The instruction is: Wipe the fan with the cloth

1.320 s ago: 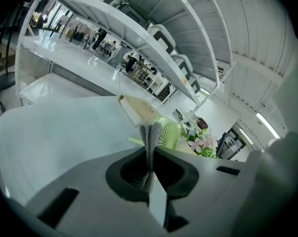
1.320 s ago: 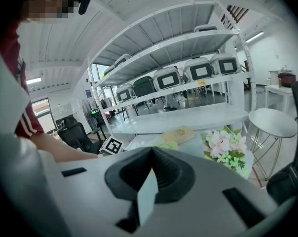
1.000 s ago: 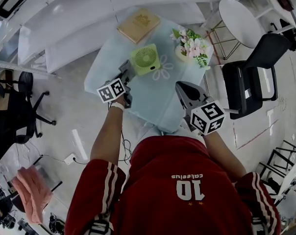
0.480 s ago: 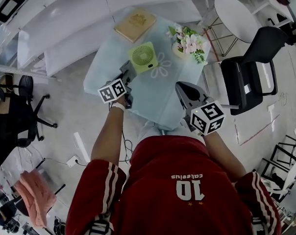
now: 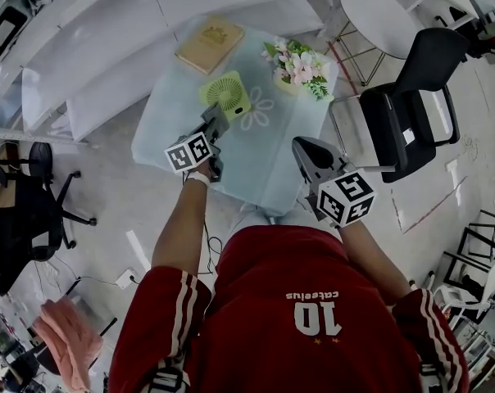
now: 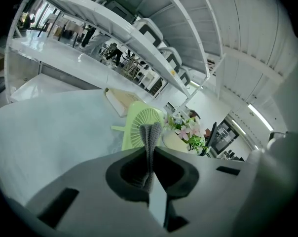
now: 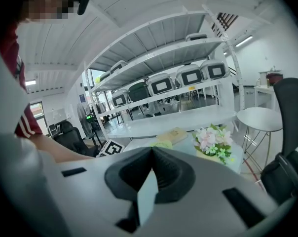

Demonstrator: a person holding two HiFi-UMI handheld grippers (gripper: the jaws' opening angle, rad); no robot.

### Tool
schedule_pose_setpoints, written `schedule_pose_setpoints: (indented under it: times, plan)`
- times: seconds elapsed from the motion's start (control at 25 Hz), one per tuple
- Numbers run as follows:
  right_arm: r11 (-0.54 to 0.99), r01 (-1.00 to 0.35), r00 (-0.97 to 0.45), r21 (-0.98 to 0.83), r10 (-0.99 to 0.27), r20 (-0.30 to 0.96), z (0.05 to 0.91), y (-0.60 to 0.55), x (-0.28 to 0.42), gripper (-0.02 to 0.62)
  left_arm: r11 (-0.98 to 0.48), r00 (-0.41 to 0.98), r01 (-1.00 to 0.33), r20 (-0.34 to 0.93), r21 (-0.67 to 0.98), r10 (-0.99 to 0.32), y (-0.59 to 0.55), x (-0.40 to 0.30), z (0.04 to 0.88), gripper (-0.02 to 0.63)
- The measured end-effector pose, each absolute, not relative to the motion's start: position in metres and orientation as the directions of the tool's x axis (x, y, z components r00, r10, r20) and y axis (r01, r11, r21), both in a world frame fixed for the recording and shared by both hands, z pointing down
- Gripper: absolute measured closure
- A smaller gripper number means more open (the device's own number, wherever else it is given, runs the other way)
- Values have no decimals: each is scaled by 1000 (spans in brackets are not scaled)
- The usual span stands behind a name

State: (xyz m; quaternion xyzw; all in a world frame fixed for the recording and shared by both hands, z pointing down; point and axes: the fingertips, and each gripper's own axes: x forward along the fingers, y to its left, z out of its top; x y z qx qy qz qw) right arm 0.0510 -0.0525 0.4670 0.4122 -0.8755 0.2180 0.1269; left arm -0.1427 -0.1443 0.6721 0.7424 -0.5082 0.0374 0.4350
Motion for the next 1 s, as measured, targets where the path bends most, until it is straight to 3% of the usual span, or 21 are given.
schedule_pose_setpoints:
  times: [1.0]
  plan:
    - [538, -797, -603, -275, -682, 415, 470, -72, 92, 592, -137, 539, -761, 501, 634, -678, -165, -72, 685, 580]
